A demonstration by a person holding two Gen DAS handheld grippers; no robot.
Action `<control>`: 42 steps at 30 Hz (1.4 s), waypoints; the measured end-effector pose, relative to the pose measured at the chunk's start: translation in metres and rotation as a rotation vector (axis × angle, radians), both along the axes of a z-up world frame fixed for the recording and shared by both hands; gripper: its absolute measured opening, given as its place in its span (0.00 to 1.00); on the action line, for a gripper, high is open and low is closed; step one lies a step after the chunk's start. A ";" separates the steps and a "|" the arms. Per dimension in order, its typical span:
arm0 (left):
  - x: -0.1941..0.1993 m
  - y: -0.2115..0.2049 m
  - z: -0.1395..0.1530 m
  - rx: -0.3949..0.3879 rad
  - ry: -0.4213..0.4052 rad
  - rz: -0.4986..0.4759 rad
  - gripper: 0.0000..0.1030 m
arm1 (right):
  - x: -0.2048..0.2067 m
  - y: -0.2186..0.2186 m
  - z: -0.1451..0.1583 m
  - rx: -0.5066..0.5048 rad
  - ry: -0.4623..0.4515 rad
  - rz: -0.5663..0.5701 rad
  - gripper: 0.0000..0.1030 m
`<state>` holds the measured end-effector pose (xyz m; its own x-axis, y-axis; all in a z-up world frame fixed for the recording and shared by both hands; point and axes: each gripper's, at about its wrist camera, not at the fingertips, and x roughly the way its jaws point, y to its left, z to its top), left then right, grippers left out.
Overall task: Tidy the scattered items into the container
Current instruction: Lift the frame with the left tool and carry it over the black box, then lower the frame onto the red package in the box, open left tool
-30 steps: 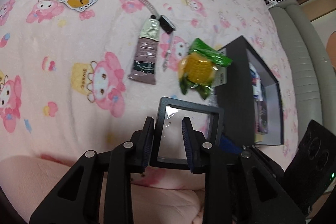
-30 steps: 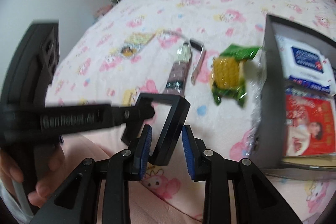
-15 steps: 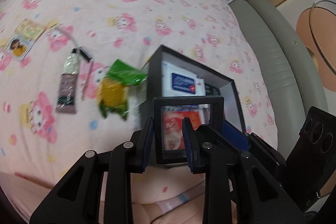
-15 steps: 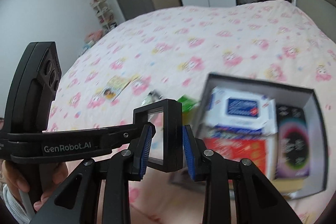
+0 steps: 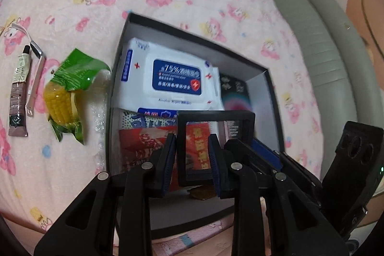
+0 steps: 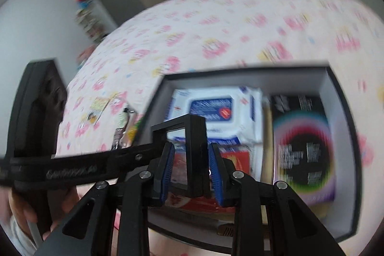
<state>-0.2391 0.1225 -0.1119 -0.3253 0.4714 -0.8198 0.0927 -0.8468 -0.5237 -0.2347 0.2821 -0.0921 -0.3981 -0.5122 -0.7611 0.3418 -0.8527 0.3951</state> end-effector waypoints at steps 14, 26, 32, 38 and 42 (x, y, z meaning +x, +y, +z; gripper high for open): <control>-0.001 0.016 -0.019 -0.118 -0.077 -0.004 0.19 | -0.014 0.017 -0.050 -0.013 -0.234 -0.059 0.25; 0.010 0.012 -0.014 -0.168 -0.073 0.000 0.20 | -0.010 0.035 -0.036 0.249 -0.098 -0.209 0.27; 0.011 0.016 -0.013 -0.186 -0.062 -0.010 0.20 | -0.012 0.024 -0.057 0.292 -0.187 -0.146 0.27; 0.008 0.017 -0.013 -0.167 -0.057 -0.032 0.21 | -0.009 -0.004 -0.063 0.239 -0.223 -0.018 0.27; 0.005 0.024 -0.019 -0.166 -0.076 -0.076 0.23 | -0.009 0.001 -0.056 0.212 -0.201 -0.028 0.28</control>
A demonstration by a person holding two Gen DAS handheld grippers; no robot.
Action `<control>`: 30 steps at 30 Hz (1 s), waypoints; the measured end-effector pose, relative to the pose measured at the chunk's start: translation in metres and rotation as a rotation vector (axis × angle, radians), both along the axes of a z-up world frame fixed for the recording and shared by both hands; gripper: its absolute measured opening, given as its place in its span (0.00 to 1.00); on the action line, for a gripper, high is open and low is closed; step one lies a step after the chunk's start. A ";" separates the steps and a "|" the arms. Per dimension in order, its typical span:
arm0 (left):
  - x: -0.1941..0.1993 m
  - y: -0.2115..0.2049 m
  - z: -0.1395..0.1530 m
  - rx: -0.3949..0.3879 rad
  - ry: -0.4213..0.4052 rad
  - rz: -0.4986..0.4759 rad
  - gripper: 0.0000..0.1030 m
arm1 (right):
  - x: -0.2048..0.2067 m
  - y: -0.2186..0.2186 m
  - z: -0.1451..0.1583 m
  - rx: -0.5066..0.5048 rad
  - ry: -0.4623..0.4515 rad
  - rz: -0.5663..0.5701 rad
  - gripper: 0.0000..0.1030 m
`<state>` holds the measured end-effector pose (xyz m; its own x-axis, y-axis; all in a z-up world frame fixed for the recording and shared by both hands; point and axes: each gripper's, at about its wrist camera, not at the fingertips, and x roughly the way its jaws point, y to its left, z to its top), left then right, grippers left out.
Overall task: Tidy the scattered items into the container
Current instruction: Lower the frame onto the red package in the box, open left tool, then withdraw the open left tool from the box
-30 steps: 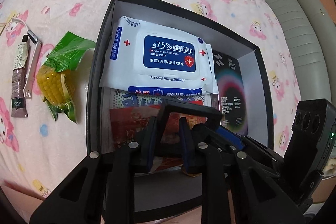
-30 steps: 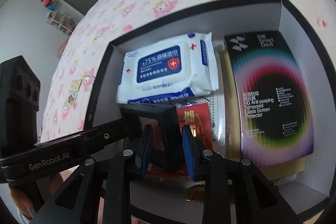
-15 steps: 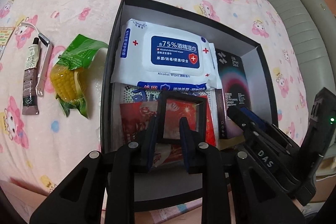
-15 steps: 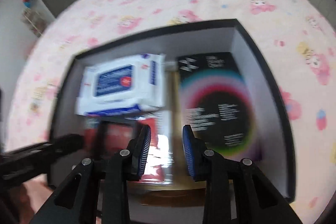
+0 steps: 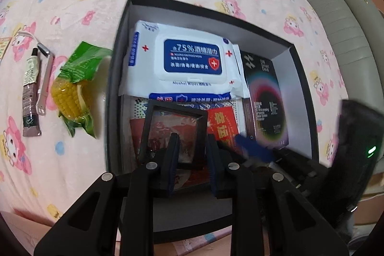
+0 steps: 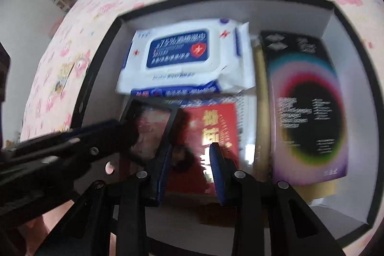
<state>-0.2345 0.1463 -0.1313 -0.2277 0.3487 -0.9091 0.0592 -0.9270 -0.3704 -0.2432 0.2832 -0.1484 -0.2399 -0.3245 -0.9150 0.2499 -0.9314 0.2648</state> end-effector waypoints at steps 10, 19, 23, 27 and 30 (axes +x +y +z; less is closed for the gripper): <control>-0.008 0.034 -0.017 -0.214 -0.048 -0.146 0.35 | -0.014 0.044 0.009 -0.014 0.045 -0.213 0.33; -0.014 0.027 -0.012 -0.267 -0.038 -0.117 0.20 | -0.011 0.021 0.008 0.000 0.024 -0.132 0.35; -0.004 0.012 0.015 -0.182 0.038 -0.091 0.26 | -0.012 0.015 0.008 -0.013 0.023 -0.110 0.35; 0.013 -0.013 0.040 -0.129 0.114 -0.063 0.29 | -0.008 0.007 0.009 -0.037 0.022 -0.083 0.35; 0.030 -0.029 0.055 -0.120 0.181 -0.034 0.46 | -0.005 -0.007 0.006 -0.031 0.009 -0.037 0.35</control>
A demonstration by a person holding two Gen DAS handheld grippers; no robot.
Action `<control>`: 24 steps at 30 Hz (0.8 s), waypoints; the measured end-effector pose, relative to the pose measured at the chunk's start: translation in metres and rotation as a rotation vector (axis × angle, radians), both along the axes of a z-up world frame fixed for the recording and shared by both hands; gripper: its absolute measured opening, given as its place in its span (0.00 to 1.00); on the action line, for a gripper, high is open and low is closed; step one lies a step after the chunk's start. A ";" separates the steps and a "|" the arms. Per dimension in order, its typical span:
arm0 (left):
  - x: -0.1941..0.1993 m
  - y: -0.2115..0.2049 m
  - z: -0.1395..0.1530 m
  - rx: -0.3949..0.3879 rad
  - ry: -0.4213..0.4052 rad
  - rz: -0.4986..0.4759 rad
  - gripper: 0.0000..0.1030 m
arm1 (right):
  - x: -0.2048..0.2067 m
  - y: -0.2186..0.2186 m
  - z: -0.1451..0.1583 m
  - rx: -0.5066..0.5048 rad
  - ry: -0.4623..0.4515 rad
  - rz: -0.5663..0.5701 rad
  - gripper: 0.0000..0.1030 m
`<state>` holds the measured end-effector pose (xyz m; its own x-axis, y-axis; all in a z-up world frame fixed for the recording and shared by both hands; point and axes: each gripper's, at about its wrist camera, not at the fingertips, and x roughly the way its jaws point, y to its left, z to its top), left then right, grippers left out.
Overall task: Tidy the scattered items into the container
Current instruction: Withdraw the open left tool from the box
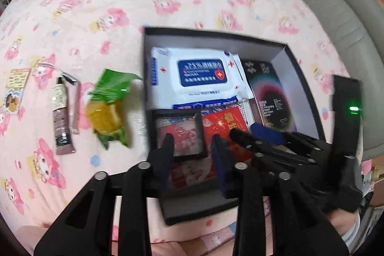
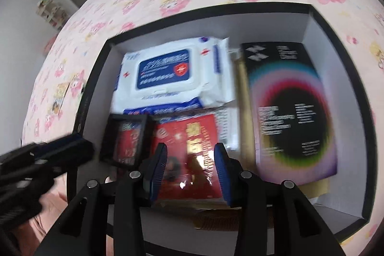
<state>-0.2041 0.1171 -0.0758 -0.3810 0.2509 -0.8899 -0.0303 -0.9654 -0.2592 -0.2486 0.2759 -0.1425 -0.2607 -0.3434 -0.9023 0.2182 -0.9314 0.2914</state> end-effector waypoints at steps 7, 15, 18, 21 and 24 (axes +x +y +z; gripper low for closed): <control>0.018 -0.018 -0.002 0.006 0.042 0.018 0.46 | 0.003 -0.043 -0.011 -0.048 -0.067 0.113 0.35; 0.035 -0.047 -0.004 0.044 0.072 0.068 0.42 | 0.016 -0.065 -0.009 0.020 -0.012 0.123 0.36; 0.046 -0.064 -0.001 0.055 0.098 0.087 0.42 | 0.029 -0.067 0.012 0.020 0.078 0.103 0.36; 0.059 -0.083 0.001 0.070 0.111 0.106 0.42 | 0.043 -0.077 0.028 -0.007 0.137 0.115 0.37; 0.074 -0.100 0.003 0.089 0.121 0.125 0.42 | 0.055 -0.095 0.036 -0.022 0.173 0.166 0.37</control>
<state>-0.1304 0.0173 -0.0731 -0.5170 0.2711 -0.8120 0.0518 -0.9369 -0.3458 -0.1937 0.1813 -0.1062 -0.3488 -0.4137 -0.8409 0.4166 -0.8722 0.2563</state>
